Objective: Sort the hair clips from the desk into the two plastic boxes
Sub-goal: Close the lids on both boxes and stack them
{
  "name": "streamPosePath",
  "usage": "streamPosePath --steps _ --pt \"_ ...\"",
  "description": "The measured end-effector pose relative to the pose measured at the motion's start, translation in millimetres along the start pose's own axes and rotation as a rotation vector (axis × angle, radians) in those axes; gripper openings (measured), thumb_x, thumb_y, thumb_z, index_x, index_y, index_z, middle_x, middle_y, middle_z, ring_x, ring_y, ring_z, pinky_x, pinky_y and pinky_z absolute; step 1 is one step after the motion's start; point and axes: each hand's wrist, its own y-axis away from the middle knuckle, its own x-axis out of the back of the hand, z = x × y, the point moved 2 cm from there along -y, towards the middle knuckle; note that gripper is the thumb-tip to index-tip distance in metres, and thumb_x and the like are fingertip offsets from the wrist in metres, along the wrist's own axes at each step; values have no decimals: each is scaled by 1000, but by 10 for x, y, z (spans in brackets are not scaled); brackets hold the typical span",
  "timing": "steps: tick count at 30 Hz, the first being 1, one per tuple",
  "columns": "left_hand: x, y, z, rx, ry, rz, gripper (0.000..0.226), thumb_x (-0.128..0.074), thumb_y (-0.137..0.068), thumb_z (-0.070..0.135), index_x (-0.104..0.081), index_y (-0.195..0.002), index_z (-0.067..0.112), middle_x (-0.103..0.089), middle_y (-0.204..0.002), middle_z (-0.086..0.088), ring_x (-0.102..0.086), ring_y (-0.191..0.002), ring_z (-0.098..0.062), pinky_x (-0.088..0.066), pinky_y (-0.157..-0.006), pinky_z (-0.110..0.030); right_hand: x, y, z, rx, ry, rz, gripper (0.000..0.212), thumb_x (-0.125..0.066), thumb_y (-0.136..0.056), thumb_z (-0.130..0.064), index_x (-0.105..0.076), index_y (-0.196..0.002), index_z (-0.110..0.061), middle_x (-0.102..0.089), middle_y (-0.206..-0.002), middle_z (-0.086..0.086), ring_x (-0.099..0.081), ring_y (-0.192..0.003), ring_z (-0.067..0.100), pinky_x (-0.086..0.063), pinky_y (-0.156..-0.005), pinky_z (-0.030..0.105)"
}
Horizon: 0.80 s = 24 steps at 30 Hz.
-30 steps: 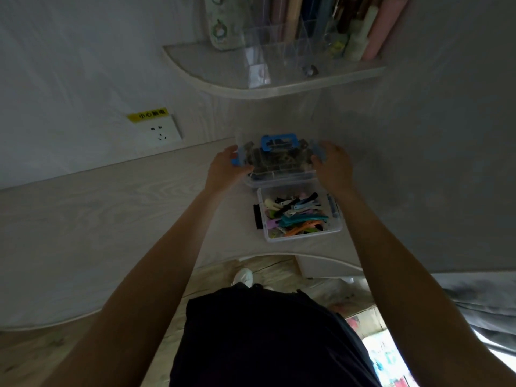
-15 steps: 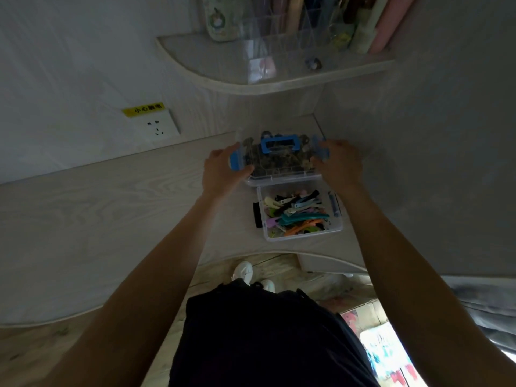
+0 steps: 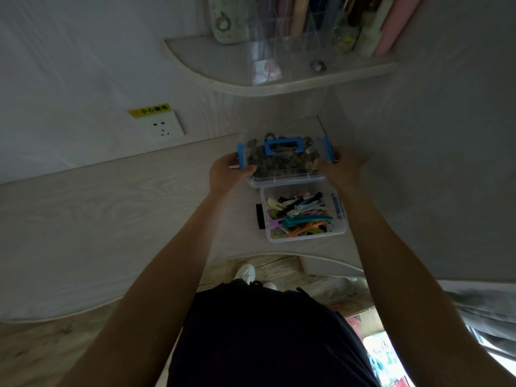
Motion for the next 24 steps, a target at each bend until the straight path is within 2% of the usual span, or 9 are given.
streamPosePath --steps 4,8,11,13,15,17,19,20,24 --pt "-3 40 53 -122 -267 74 56 -70 -77 37 -56 -128 19 -68 -113 -4 -66 -97 -16 -53 -89 -34 -8 59 -8 79 33 42 54 -63 -87 -23 -43 -135 -9 -49 -137 12 -50 -121 26 -40 -102 32" --pt "-4 51 68 -160 -376 66 58 -64 -82 41 -50 -133 19 -63 -119 -6 -64 -101 -19 -50 -86 -30 -7 81 -22 92 123 30 55 -58 -90 -29 -39 -139 -13 -42 -144 10 -44 -127 26 -35 -110 39" --pt "-38 106 121 -206 -514 40 57 -55 -88 41 -42 -137 14 -50 -130 -12 -56 -110 -25 -46 -88 -34 -3 214 -62 131 195 48 48 -50 -95 -27 -38 -138 -10 -42 -143 14 -43 -128 29 -34 -110 40" --pt "-46 185 158 -290 -639 104 56 -51 -91 40 -37 -139 13 -43 -135 -14 -47 -119 -30 -44 -92 -40 74 413 -88 296 275 185 38 -47 -95 -23 -49 -129 -7 -53 -130 18 -51 -116 34 -41 -99 40" --pt "-57 321 213 -462 -696 187 54 -52 -91 41 -41 -136 14 -46 -134 -13 -44 -120 -32 -42 -93 -41 220 669 -80 515 401 438 25 -50 -92 -18 -60 -112 -6 -62 -112 18 -56 -100 37 -45 -85 39" --pt "-121 495 268 -677 -692 184 48 -54 -88 42 -49 -128 16 -52 -129 -10 -47 -117 -30 -43 -92 -41 413 933 -13 597 527 704 20 -52 -88 -12 -62 -106 -10 -63 -112 13 -53 -102 33 -43 -85 37" --pt "-187 638 241 -818 -719 125 46 -53 -86 45 -52 -123 18 -56 -123 -6 -50 -112 -27 -43 -88 -38 576 1134 82 538 647 851 29 -51 -86 -11 -60 -114 -16 -59 -121 10 -47 -112 30 -38 -92 40" --pt "-213 699 200 -832 -724 74 47 -54 -85 47 -52 -122 18 -56 -122 -5 -51 -110 -25 -44 -86 -37 635 1195 158 464 709 853 36 -51 -85 -11 -55 -120 -17 -55 -127 11 -44 -117 30 -36 -96 42" --pt "-193 823 -97 -679 -598 -87 53 -65 -82 43 -49 -124 15 -54 -115 -7 -59 -93 -22 -50 -72 -33 672 1223 368 218 798 632 58 -52 -84 -10 -33 -139 -13 -41 -140 18 -43 -122 38 -38 -96 48"
